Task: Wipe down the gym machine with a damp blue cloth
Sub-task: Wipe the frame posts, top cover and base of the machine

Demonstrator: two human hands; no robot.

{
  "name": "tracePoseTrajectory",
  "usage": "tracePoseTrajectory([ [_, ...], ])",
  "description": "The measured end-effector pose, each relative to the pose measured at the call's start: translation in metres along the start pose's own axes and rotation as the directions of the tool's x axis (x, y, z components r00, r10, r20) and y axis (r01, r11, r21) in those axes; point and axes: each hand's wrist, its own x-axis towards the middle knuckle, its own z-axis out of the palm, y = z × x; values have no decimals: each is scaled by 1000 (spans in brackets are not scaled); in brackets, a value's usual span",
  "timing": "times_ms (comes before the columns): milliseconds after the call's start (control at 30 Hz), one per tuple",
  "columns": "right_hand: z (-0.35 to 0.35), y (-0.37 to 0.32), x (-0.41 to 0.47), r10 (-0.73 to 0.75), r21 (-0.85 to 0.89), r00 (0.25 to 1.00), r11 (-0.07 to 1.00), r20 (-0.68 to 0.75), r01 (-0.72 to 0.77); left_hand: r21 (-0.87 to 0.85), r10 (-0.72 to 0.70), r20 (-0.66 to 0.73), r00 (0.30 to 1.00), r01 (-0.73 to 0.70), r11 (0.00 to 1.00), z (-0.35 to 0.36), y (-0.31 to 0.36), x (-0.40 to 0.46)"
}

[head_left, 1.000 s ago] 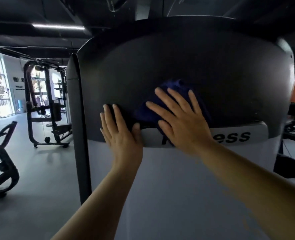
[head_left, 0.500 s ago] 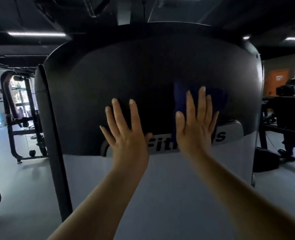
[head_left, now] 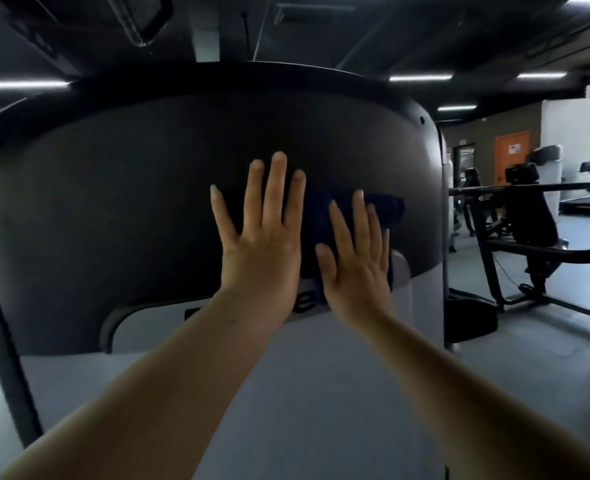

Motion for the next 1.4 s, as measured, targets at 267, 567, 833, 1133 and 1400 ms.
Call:
tracePoseTrajectory([
  [267, 1, 19, 6, 104, 67, 995, 992, -14, -103, 160, -56, 154, 986, 31, 987, 1, 45, 29],
  [567, 1, 32, 9, 302, 237, 952, 930, -52, -282, 278, -115, 110, 987, 81, 957, 13, 62, 35],
  [833, -6, 63, 34, 484, 360, 873, 805, 62, -472, 198, -71, 139, 988, 43, 979, 4, 62, 34],
  [1133, -8, 78, 24, 434, 344, 898, 834, 77, -432, 132, 196, 148, 969, -216, 967, 10, 75, 31],
  [1400, -6, 97, 12, 312, 312, 941, 888, 129, -337, 118, 71, 81, 994, -80, 990, 18, 106, 34],
])
